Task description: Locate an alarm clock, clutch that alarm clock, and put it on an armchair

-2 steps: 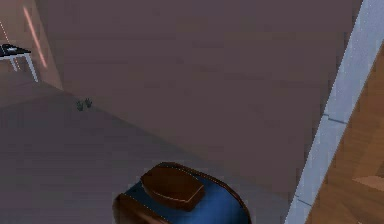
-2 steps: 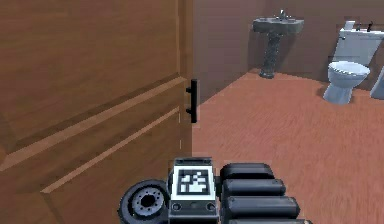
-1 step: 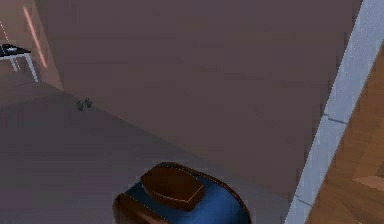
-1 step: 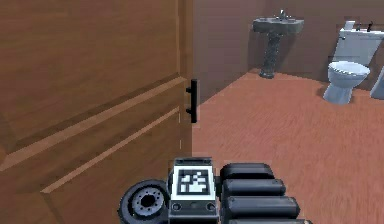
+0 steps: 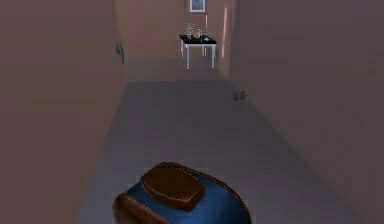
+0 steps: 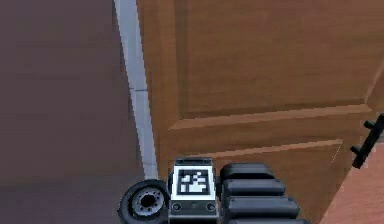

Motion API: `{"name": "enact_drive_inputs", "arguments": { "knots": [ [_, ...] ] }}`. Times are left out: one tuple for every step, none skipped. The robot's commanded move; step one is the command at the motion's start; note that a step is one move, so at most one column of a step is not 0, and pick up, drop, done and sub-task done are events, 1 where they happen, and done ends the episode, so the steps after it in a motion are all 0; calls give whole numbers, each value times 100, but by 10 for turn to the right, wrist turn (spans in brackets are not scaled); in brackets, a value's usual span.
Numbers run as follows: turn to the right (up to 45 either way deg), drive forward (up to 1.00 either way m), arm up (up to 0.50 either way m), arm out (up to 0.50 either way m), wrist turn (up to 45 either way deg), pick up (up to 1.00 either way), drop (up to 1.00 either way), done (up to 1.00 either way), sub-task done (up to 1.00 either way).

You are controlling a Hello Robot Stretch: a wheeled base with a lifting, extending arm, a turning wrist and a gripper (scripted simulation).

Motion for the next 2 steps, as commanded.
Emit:
{"name": "enact_drive_inputs", "arguments": {
  "knots": [
    [-360, 0, 0, 0, 0, 0, 0, 0, 0],
    [450, 0, 0, 0, 0, 0, 0, 0, 0]
  ]
}}
